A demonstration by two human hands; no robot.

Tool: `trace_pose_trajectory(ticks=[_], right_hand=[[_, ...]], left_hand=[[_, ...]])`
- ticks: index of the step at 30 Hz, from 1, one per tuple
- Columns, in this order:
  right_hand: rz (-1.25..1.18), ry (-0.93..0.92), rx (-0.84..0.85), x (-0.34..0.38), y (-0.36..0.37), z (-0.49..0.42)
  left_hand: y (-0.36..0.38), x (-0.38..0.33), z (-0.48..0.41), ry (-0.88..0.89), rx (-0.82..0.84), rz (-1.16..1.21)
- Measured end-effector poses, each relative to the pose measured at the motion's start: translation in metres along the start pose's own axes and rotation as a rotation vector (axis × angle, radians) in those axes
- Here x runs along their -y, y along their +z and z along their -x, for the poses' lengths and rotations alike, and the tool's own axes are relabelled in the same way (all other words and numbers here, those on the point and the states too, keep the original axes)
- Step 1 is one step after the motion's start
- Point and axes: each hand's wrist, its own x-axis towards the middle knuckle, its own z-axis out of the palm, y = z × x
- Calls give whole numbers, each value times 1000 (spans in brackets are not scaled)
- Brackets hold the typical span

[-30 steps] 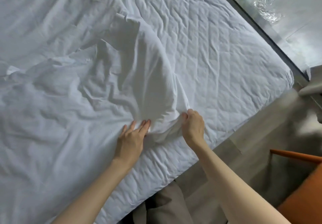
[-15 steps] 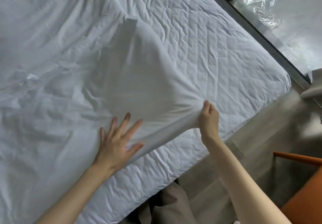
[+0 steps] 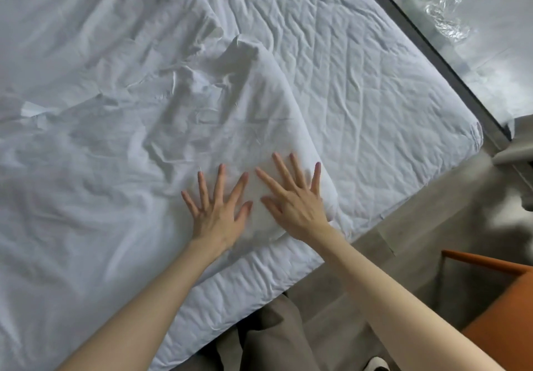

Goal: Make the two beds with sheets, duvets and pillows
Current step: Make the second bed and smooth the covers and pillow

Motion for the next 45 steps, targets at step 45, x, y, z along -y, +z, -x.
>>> trace_pose_trajectory(ticks=[45], right_hand=[[-45, -104, 124, 469, 40, 125]], left_hand=[[-61, 416, 287, -101, -147, 32]])
